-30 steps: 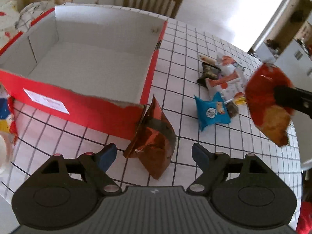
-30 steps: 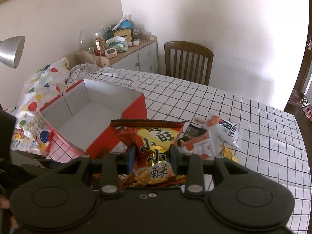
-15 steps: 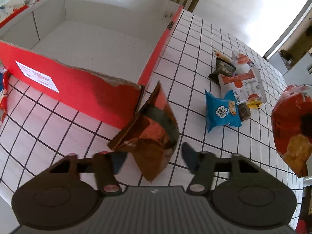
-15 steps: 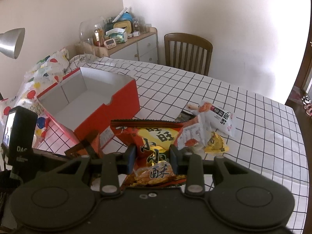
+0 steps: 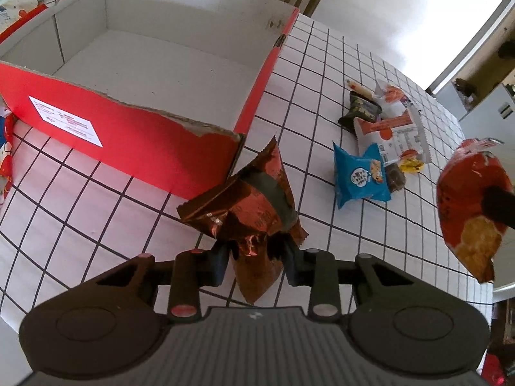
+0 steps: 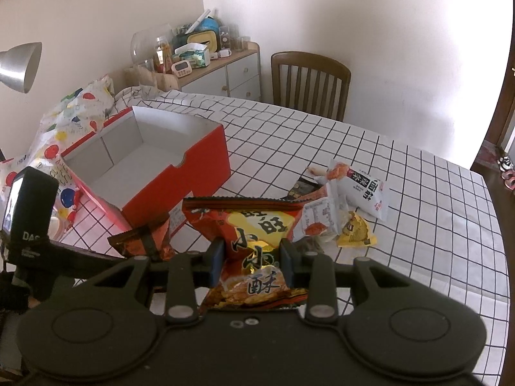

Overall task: Organize snacks
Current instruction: 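Lift both held snack bags and carry them over the open cardboard box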

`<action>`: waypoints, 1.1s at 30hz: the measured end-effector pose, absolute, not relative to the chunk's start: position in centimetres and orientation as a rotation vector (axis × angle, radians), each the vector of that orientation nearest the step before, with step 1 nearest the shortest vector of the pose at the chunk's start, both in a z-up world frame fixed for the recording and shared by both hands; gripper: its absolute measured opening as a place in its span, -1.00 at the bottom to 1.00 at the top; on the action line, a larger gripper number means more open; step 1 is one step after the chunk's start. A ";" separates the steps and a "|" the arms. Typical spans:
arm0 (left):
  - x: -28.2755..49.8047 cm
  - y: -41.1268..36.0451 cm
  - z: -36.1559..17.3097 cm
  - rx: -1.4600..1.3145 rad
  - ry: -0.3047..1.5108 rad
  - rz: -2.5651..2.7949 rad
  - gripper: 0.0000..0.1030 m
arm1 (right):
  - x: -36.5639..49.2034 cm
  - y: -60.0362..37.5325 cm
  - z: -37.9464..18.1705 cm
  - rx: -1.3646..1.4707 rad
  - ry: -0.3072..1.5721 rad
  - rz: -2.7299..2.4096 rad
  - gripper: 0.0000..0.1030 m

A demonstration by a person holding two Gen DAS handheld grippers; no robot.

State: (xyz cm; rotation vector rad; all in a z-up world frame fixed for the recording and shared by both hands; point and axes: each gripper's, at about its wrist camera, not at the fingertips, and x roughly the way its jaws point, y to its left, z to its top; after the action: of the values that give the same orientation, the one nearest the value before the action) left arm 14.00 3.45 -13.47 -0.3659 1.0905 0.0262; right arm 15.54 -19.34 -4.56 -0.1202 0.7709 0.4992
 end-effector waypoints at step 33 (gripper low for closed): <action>10.3 9.5 -5.5 -0.302 1.022 -0.307 -0.56 | 14.7 -11.9 -1.9 -0.123 0.720 0.397 -0.33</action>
State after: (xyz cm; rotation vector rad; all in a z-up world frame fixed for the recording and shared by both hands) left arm 10.34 9.50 -5.51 -0.3019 1.0216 -0.3068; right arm 14.67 -11.90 -1.89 -0.1232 0.7200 0.3974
